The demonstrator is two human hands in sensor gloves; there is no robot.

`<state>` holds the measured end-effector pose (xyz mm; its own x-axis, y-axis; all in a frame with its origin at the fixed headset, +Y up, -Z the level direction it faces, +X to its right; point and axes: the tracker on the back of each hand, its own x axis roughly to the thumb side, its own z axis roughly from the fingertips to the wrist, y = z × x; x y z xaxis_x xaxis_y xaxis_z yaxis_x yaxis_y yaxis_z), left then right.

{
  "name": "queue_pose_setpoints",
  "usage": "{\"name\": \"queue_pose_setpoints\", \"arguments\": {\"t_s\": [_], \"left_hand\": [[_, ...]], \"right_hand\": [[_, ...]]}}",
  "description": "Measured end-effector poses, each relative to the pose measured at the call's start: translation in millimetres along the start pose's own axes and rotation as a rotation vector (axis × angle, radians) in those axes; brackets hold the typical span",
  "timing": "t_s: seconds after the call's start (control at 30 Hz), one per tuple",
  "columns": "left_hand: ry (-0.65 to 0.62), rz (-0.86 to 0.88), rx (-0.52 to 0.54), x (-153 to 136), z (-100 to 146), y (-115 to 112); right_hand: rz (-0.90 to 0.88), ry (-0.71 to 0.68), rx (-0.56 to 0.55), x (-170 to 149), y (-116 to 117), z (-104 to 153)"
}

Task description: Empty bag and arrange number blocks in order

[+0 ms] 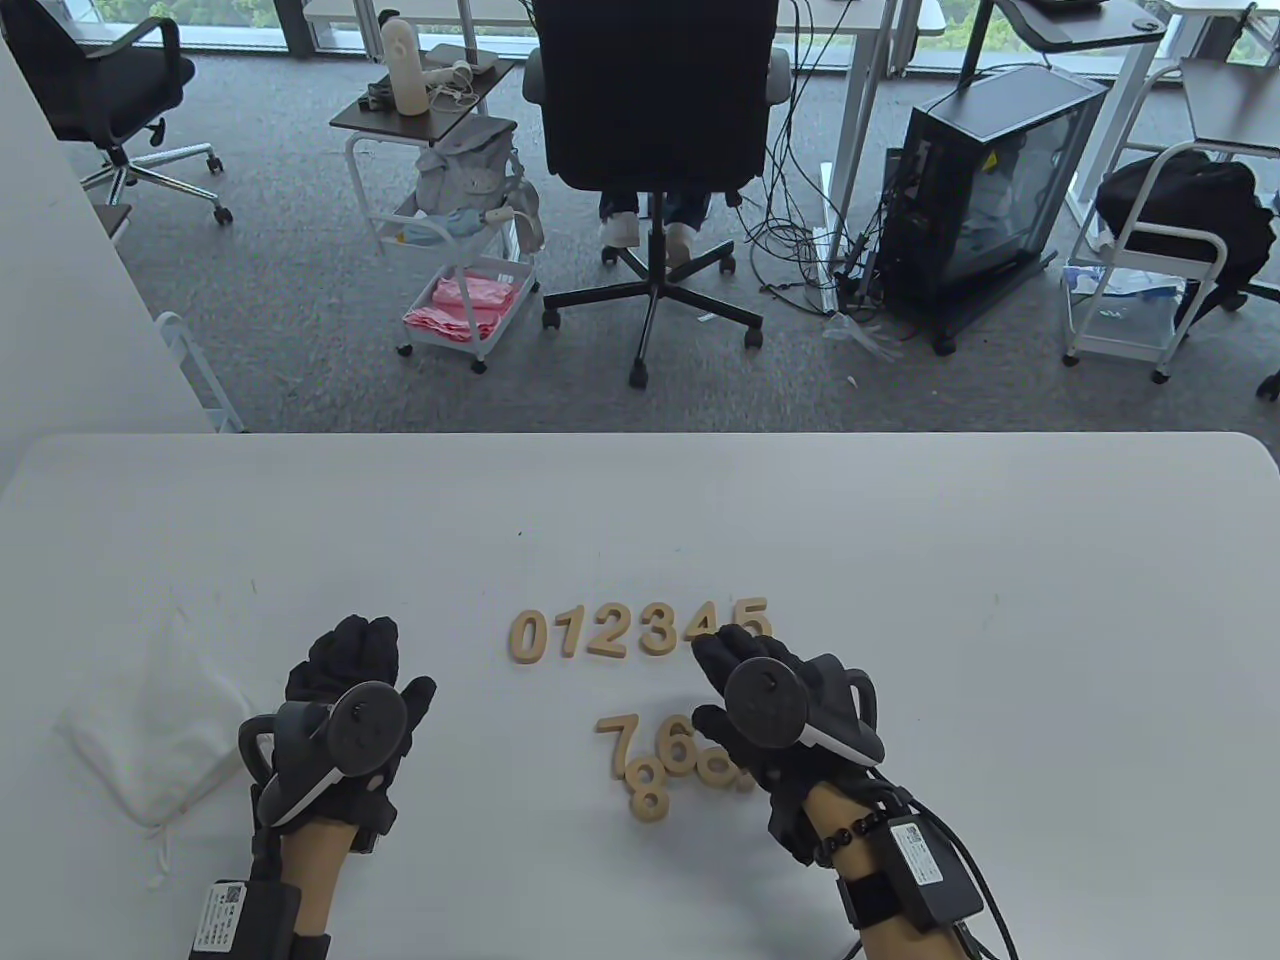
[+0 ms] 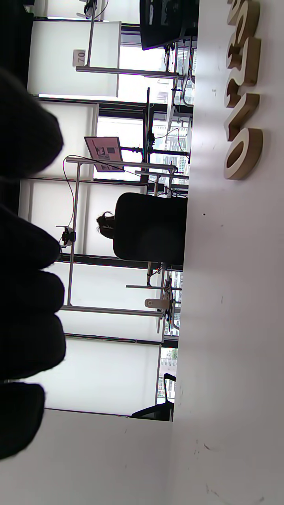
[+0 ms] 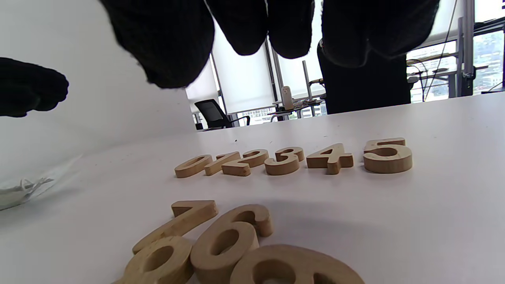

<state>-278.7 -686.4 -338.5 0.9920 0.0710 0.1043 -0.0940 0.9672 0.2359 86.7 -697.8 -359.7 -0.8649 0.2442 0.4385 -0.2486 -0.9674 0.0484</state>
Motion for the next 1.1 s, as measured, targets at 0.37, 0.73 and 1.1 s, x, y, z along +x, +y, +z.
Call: {"name": "queue_pose_setpoints", "arguments": {"t_s": [0.37, 0.73, 1.1], "left_hand": [[0.002, 0.001, 0.003, 0.3, 0.3, 0.8], [0.002, 0.001, 0.0, 0.4, 0.8, 0.5], [0.002, 0.002, -0.001, 0.3, 0.9, 0.6]], "right_hand": [[0.109, -0.084, 0.264, 17.6, 41.8, -17.1], [0.208, -0.078, 0.384, 23.9, 74.2, -27.7], [0.227, -0.067, 0.402, 22.3, 82.4, -30.9]]}}
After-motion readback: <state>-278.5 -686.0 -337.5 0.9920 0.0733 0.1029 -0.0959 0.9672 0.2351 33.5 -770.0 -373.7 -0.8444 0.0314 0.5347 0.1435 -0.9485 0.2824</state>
